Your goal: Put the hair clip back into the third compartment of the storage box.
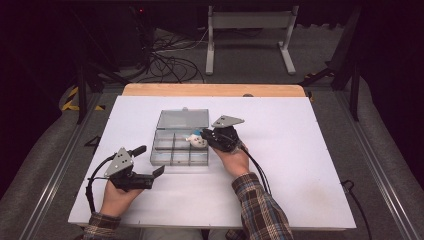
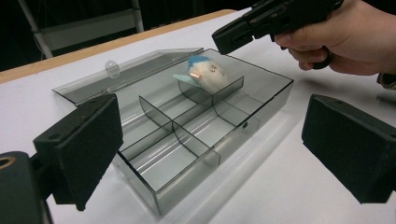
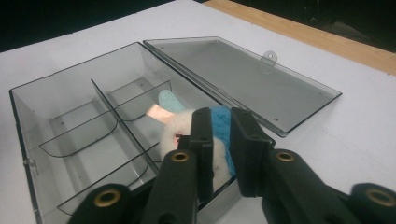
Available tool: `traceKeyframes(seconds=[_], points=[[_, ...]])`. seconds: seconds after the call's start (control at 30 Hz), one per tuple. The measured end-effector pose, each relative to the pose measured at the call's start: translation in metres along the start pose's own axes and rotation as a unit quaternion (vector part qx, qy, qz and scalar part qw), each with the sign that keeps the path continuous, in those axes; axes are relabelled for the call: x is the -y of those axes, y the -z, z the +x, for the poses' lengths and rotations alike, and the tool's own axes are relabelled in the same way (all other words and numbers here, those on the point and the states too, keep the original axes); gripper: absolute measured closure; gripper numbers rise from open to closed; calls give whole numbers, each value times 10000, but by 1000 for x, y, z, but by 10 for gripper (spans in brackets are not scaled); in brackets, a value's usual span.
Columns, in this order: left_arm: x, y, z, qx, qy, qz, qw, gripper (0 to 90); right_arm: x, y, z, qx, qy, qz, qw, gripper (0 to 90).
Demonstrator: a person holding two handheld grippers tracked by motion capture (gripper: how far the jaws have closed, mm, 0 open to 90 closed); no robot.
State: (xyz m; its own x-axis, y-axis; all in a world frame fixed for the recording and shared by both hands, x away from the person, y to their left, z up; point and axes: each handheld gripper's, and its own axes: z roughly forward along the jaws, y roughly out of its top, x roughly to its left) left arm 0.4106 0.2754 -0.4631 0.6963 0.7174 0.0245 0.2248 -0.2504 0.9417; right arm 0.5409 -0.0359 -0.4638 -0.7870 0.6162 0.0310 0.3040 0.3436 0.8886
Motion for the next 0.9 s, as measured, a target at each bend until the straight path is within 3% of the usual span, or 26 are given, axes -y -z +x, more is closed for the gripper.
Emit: traceKeyframes(seconds=[0.3, 0.37, 0.53, 0.9], points=[[0, -1, 2, -8, -18, 23, 10000, 59, 1, 3, 2, 49, 30, 24, 10000, 521], [0, -1, 2, -1, 22, 11, 10000, 59, 1, 3, 2, 62, 49, 34, 10000, 505], [0, 0, 2, -4, 10, 22, 10000, 59, 2, 4, 2, -59, 9, 4, 10000, 354], [0, 0, 2, 12, 7, -6, 10000, 59, 4, 5, 1, 23, 18, -14, 10000, 180]])
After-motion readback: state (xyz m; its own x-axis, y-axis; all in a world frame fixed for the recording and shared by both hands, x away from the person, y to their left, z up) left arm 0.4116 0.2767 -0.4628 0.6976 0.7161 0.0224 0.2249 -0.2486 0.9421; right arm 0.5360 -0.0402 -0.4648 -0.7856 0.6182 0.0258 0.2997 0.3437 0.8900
